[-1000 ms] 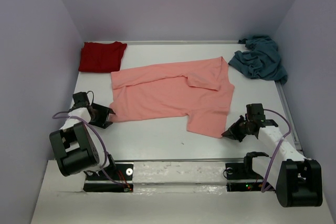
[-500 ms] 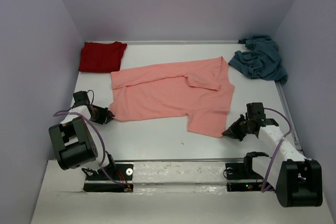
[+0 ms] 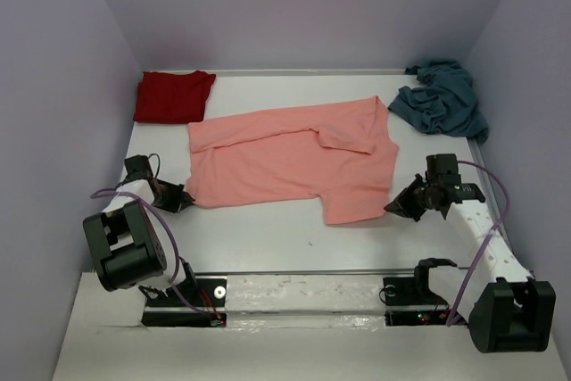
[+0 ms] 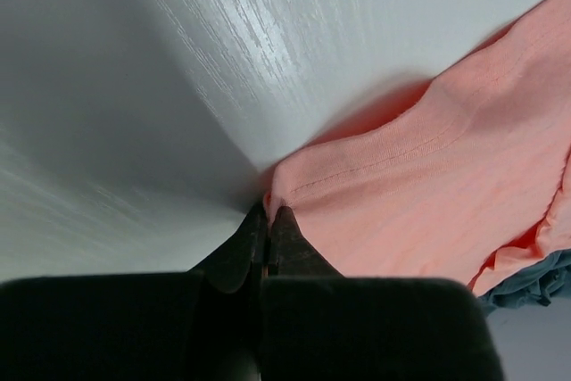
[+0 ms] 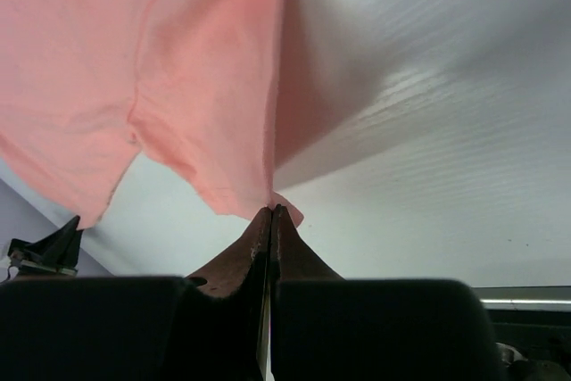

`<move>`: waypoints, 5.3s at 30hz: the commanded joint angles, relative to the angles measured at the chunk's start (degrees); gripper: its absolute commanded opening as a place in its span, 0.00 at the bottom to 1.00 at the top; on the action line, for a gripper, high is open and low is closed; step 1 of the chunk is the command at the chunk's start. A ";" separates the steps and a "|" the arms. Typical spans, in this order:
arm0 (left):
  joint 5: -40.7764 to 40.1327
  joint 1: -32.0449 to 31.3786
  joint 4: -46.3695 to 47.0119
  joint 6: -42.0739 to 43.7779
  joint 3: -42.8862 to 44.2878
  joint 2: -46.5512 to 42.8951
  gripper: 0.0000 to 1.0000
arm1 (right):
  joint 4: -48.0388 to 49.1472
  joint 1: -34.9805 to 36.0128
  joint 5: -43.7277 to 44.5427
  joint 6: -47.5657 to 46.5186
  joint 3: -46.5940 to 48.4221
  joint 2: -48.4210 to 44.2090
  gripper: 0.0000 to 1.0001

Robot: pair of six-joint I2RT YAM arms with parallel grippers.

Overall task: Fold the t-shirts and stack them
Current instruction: Fold the tshirt

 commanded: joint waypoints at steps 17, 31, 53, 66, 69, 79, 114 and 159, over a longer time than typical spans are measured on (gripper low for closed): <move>0.44 0.30 -6.23 2.17 5.80 -4.16 0.00 | -5.07 -0.55 4.03 -8.58 25.15 12.33 0.00; 1.84 0.30 -5.27 0.33 11.86 -1.00 0.00 | -3.14 -2.84 2.36 -12.71 38.85 25.76 0.00; 2.81 -0.49 -4.39 0.33 24.87 10.43 0.00 | -1.56 -2.84 0.60 -16.14 59.42 42.99 0.00; 2.72 -2.86 -4.65 1.12 30.67 16.85 0.00 | -1.56 -2.84 -0.63 -17.81 70.76 53.01 0.00; 2.72 -3.48 -4.65 1.12 31.81 17.90 0.00 | -1.38 -2.84 -1.16 -17.98 72.44 54.77 0.00; 1.94 -5.41 -5.36 1.03 35.50 20.71 0.00 | 0.29 -2.84 -0.63 -18.16 71.82 56.89 0.00; 0.44 -5.59 -8.70 3.14 46.05 29.59 0.00 | -0.77 -3.37 2.80 -19.48 83.60 67.78 0.00; -0.43 -6.55 -7.46 5.78 56.43 36.45 0.54 | 11.26 -3.37 2.71 -20.27 81.94 73.86 0.60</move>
